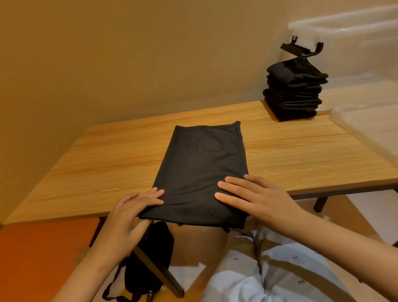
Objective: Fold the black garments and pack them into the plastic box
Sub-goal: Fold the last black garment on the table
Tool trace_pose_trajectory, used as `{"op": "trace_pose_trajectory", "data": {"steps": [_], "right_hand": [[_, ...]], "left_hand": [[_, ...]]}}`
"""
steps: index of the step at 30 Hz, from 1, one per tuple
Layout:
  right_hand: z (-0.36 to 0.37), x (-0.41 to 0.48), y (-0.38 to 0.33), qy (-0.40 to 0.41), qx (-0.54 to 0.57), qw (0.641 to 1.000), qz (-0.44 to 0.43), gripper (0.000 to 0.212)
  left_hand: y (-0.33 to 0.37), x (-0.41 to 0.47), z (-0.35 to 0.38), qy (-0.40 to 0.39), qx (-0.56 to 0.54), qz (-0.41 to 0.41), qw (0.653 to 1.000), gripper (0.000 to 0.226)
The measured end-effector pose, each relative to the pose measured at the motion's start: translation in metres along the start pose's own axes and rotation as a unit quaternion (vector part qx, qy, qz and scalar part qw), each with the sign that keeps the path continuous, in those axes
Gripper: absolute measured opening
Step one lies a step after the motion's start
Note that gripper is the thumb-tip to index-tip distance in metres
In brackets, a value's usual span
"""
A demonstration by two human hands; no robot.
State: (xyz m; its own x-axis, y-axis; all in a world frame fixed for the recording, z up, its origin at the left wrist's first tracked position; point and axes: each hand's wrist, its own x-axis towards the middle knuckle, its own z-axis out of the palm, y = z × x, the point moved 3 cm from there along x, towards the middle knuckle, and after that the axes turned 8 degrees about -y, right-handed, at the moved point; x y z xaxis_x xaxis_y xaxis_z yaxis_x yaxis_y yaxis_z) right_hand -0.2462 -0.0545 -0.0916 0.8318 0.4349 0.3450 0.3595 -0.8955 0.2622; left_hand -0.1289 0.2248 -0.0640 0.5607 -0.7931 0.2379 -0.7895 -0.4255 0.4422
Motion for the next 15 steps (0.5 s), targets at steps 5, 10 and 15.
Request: {"op": "trace_pose_trajectory", "data": {"steps": [5,10,15], "right_hand": [[0.004,0.000,0.004,0.006,-0.008,1.000,-0.012,0.054],[-0.002,-0.004,0.008,-0.006,0.101,0.995,-0.004,0.062],[-0.025,-0.005,0.012,0.059,0.352,0.918,0.171,0.039]], "left_hand": [[-0.001,-0.003,0.004,0.005,0.002,0.004,1.000,0.058],[0.002,-0.007,0.007,0.025,-0.017,-0.006,1.000,0.034],[0.006,-0.004,-0.003,0.044,-0.090,-0.079,0.992,0.035]]}}
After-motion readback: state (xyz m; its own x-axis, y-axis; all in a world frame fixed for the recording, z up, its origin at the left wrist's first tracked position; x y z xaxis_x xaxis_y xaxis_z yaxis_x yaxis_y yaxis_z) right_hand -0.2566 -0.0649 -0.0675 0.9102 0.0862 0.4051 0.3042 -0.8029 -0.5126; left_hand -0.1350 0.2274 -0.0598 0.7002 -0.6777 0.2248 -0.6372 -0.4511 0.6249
